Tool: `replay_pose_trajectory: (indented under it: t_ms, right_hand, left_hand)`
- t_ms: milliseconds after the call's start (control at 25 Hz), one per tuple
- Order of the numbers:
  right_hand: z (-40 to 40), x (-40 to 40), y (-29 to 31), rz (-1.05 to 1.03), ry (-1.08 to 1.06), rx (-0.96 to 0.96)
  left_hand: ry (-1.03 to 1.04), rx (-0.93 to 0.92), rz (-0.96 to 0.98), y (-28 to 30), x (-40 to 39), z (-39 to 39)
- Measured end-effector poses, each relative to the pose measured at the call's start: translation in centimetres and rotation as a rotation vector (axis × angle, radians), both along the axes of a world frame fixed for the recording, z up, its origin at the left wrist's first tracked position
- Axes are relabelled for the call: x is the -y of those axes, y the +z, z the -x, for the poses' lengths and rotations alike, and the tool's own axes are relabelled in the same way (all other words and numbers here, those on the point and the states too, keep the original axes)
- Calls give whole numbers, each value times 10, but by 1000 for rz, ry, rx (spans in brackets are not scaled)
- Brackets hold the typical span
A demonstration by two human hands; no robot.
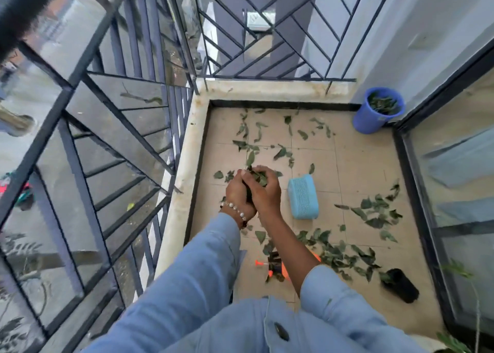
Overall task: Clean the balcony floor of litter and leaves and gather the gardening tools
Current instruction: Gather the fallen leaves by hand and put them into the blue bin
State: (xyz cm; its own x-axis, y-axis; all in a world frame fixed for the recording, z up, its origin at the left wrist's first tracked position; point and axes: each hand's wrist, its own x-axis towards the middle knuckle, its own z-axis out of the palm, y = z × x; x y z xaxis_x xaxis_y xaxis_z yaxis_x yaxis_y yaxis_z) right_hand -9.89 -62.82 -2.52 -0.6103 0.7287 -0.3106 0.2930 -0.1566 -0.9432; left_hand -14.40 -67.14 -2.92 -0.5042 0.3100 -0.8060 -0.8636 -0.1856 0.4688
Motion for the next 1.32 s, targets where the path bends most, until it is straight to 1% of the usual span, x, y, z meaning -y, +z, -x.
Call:
replay_pose_trajectory:
  t_ms: [80,160,240,360,480,520,600,680,800,880,960,1120,1200,1320]
  right_hand:
    - [39,-16,2,49,-35,4]
    - [78,-33,13,28,-96,9]
    - [110,-56,22,8,-174,17]
    - [140,-94,28,-7,-300,51]
    - [163,-146,25,-20,-406,22]
    - [170,-166,23,-26,-433,7]
    - [186,-211,15,-23,-487,0]
    - [202,-255,9,9,-520,20]
    - [224,-333,10,62,-537,72]
    - [232,-391,21,53,-590,93]
    - [238,-450,27,56,-645,49]
    - [253,-534,31,136,-667,-45]
    - [260,-571,22,167,-673,-109]
    - [266,-628,5,218,-745,-139]
  left_hand:
    - [-28,7,-28,0,-15,40]
    - [-66,32,-35,9,-34,79]
    - [-99,16,-44,17,-59,112]
    - [-211,24,-34,23,-103,141]
    - [-283,31,-62,20,-160,164]
    - [-326,7,-40,18,-181,171]
    - [-416,-30,5,13,-227,189]
    - [-445,-24,12,6,-276,207]
    - [-474,3,12,13,-358,232]
    - [-570,-54,41,31,-418,241]
    - [-612,-103,32,44,-479,248]
    - [-708,-101,-24,56,-571,264]
    - [-732,-87,-35,42,-614,273]
    - [-837,-57,-48,28,-681,281]
